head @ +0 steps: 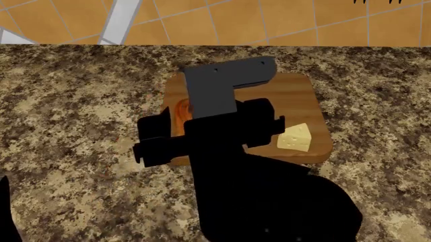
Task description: Place the bread and cheese on the cutting board.
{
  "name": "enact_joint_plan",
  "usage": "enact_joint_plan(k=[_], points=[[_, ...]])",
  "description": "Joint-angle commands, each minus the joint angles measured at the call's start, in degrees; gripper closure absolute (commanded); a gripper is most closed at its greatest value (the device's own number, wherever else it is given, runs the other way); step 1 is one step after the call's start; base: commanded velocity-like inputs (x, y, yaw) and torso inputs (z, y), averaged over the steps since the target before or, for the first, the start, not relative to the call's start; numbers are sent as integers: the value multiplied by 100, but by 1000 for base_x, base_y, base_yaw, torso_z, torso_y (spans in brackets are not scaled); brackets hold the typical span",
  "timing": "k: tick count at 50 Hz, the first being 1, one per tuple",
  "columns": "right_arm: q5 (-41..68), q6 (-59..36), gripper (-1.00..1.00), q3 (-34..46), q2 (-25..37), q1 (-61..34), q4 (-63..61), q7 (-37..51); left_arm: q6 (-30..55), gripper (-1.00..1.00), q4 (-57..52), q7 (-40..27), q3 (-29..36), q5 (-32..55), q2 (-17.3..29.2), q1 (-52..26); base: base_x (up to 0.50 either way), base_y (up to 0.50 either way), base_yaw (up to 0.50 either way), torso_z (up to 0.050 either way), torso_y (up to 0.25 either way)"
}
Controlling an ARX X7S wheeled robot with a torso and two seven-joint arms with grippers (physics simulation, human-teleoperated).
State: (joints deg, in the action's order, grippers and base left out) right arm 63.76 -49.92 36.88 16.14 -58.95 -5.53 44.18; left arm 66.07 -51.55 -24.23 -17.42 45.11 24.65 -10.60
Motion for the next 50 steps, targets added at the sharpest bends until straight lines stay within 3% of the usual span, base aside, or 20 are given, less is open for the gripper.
enact_joint_plan(k=[1,9,15,20,21,26,31,41,50], points=[[1005,-621,-100,-706,431,166,-1472,942,-262,-100,54,219,70,-179,-79,92,0,0,0,0,0],[2139,-868,-100,-1366,1098,109,-2269,1817,15,-100,50,113,77,31,7,-258,0,0,0,0,0],[2962,-1015,-100,-1711,1736,20,-2635,2137,1222,-100,40,-395,398,562,202,-1693,0,0,0,0,0],[3679,-1115,-100,-1988,2284,-384,-2683,2337,2090,-100,176,-627,-47,1381,4,-2344,0,0,0,0,0],[3836,-1119,-100,-2066,2425,-411,-2702,2330,2306,-100,207,-674,107,1513,151,-2602,0,0,0,0,0],[4204,-1179,-100,-2474,3092,-389,-2741,2034,2346,-100,1406,-2375,364,3800,714,-3824,0,0,0,0,0],[4767,-1136,-100,-2862,3733,-381,-2877,2016,2255,-100,2301,-2977,1121,4823,1184,-4949,0,0,0,0,0],[5101,-1407,-100,-3448,4854,-361,-2770,1672,2167,-100,3089,-2759,1858,4796,1377,-6007,0,0,0,0,0],[5151,-1813,-100,-3014,4894,-1603,-1999,1428,2089,-100,3693,-2520,2383,4820,1394,-6567,0,0,0,0,0]])
